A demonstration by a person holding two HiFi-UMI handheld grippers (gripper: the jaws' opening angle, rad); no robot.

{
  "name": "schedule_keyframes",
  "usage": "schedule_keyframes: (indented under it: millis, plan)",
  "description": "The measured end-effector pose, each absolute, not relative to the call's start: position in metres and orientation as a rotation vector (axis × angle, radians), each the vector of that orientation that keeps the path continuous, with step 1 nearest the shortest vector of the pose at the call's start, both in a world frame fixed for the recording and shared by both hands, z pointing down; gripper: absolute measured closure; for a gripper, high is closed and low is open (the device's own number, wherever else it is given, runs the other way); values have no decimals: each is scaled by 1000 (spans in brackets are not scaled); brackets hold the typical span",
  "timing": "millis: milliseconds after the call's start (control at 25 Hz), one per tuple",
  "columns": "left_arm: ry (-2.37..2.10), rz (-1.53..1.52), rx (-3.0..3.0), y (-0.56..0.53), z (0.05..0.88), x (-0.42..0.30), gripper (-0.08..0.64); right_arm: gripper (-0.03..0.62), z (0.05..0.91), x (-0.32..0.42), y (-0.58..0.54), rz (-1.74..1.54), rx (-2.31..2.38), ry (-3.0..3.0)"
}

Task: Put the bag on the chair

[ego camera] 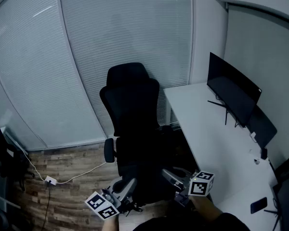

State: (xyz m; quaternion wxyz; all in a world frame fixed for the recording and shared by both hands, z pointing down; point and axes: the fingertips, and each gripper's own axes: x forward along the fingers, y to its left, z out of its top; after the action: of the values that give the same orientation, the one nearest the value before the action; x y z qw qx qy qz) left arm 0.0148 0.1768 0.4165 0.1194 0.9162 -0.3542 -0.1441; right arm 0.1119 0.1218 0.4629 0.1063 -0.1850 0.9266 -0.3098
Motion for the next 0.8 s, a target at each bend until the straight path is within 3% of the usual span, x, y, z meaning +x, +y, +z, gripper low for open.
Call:
schedule_keyframes:
  millis: [800]
  plan:
    - [-1153, -349, 2660, 141, 424, 36, 514, 537, 470, 130, 93, -928, -511, 2768]
